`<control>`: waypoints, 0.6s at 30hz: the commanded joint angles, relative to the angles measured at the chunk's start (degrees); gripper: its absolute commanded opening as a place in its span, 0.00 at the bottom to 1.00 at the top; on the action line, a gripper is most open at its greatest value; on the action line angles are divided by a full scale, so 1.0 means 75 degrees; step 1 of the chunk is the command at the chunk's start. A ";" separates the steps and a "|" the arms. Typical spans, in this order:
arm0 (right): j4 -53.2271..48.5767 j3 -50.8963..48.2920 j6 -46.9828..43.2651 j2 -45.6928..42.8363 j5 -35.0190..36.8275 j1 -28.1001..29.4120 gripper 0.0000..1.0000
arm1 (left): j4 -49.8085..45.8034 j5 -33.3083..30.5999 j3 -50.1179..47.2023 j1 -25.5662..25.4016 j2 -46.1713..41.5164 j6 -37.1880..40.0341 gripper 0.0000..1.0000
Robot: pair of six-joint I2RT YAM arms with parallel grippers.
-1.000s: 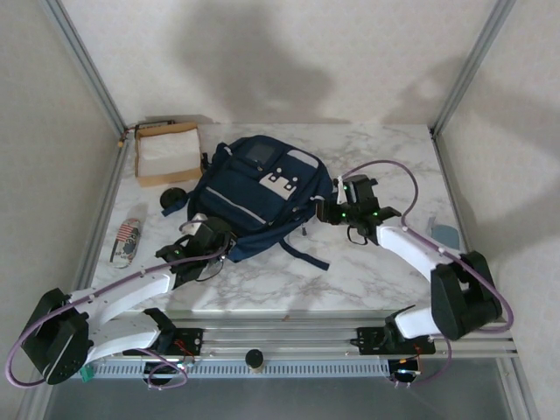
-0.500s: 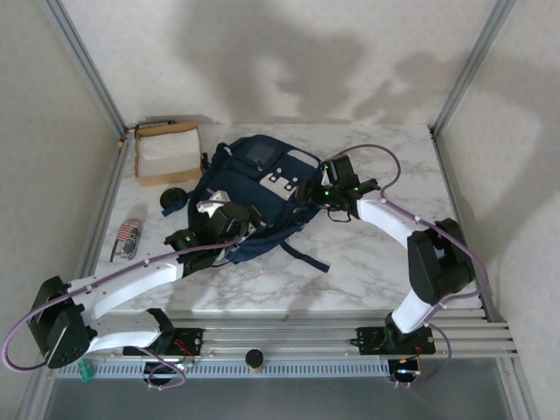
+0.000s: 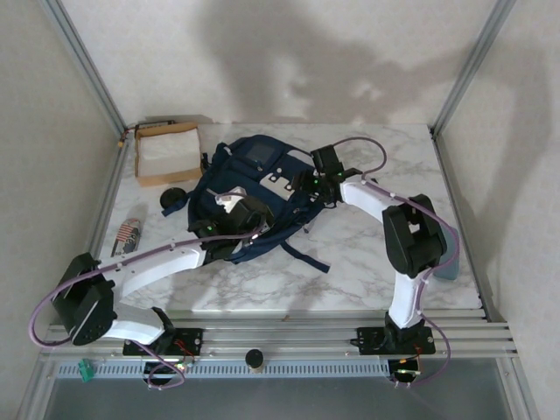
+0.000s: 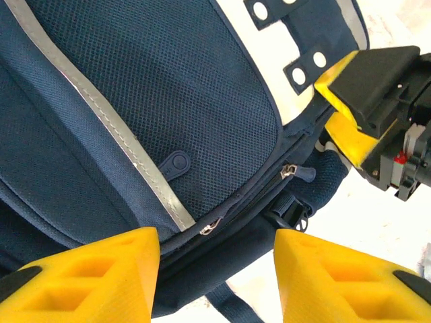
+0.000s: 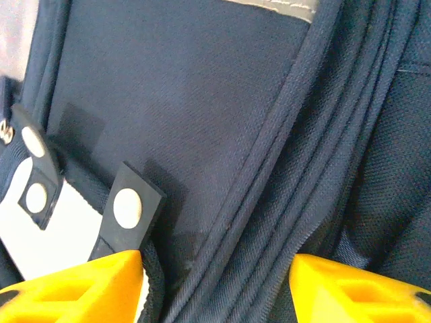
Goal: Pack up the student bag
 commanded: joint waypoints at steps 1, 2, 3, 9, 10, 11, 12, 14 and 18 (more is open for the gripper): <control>0.0473 0.0099 0.0582 0.0351 0.0073 -0.0029 0.57 | 0.0136 -0.0093 0.0285 -0.0055 0.0165 0.0184 0.49; 0.0521 0.0207 0.0619 0.0493 0.0017 -0.0031 0.56 | 0.0197 -0.0088 0.0303 -0.0054 0.0215 0.0198 0.49; 0.0436 0.0374 0.0629 0.0666 -0.0022 -0.0033 0.54 | 0.0191 -0.0073 0.0339 -0.0055 0.0275 0.0211 0.49; 0.1164 -0.0083 0.0826 0.0289 -0.0501 -0.0089 0.16 | 0.0396 0.0217 0.0322 -0.0049 0.0402 0.0171 0.49; 0.1363 -0.0256 0.0912 0.0125 -0.0668 -0.0122 0.12 | 0.0480 0.0320 0.0230 -0.0035 0.0445 0.0136 0.49; 0.1524 -0.0437 0.0974 -0.0086 -0.0771 -0.0173 0.07 | 0.0512 0.0433 0.0123 0.0007 0.0509 0.0043 0.49; 0.1661 -0.0620 0.1041 -0.0299 -0.0804 -0.0211 0.01 | 0.0495 0.0445 0.0039 0.0048 0.0583 -0.0097 0.48; 0.2085 -0.1106 0.1217 -0.0713 -0.0953 -0.0310 0.00 | 0.0726 0.0480 -0.0161 0.0097 0.0662 -0.0170 0.46; 0.2919 -0.2037 0.1628 -0.1517 -0.1503 -0.0490 0.00 | 0.1150 0.0603 -0.0217 0.0202 0.1045 -0.0032 0.45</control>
